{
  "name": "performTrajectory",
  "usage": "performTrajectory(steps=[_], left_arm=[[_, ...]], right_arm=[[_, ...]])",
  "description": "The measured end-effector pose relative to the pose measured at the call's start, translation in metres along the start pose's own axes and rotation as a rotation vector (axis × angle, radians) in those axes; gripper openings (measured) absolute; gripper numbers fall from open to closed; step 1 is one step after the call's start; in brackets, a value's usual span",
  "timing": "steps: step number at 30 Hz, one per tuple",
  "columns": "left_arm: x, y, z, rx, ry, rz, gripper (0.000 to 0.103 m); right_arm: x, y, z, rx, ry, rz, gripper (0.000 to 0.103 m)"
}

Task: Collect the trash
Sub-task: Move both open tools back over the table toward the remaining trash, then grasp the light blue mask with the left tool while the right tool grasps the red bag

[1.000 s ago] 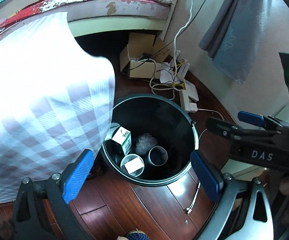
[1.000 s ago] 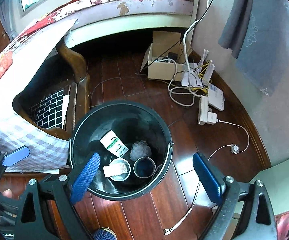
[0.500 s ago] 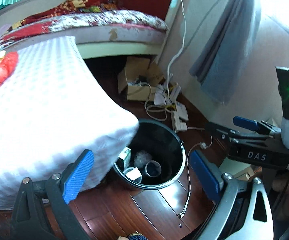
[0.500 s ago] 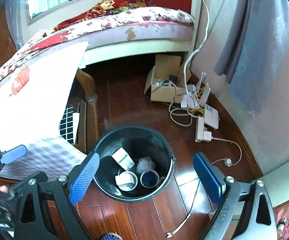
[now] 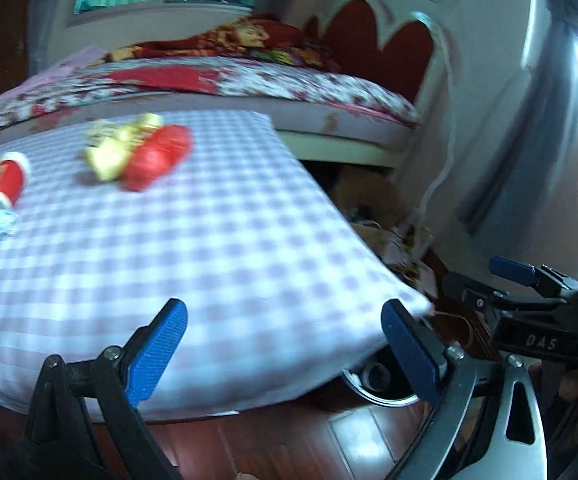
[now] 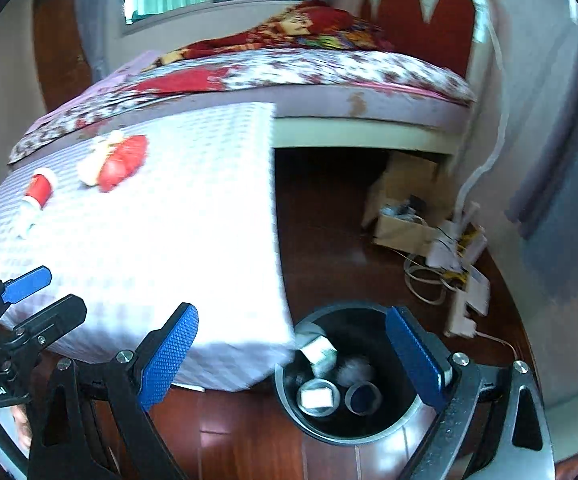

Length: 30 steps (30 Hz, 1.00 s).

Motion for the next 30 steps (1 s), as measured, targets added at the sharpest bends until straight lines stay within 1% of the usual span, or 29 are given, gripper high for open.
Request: performTrajectory(steps=[9,13,18,25,28,30], left_arm=[[-0.101,-0.023,0.021,0.074,-0.113,0.190,0.098],[-0.133,-0.028,0.026,0.091,-0.152,0.262,0.098],[-0.169,-0.032,0.030,0.106,-0.183,0.337,0.098],[-0.211,-0.027,0.036,0.093,-0.200,0.391,0.098],[-0.227,-0.024,0.044,0.086,-0.206,0.396,0.098],[-0.238,-0.021,0.051,0.087,-0.212,0.393,0.096]], right_arm=[[-0.091,0.037,0.044,0.016,-0.113,0.130,0.096],[-0.129,0.053,0.057,0.012,-0.153,0.180,0.096],[-0.165,0.071,0.067,-0.002,-0.186,0.213,0.096],[-0.193,0.098,0.083,-0.023,-0.187,0.236,0.096],[-0.200,0.112,0.095,-0.025,-0.183,0.229,0.096],[-0.202,0.122,0.103,-0.023,-0.170,0.222,0.096]])
Point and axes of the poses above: each gripper's, at about its wrist camera, not at the fingertips, and y roughly the way its jaws point, x to its right, z to its top, the point moved 1 cm from there along y, roughly the way its jaws point, and after that the axes turned 4 degrees about -y, right-handed, at the moved point
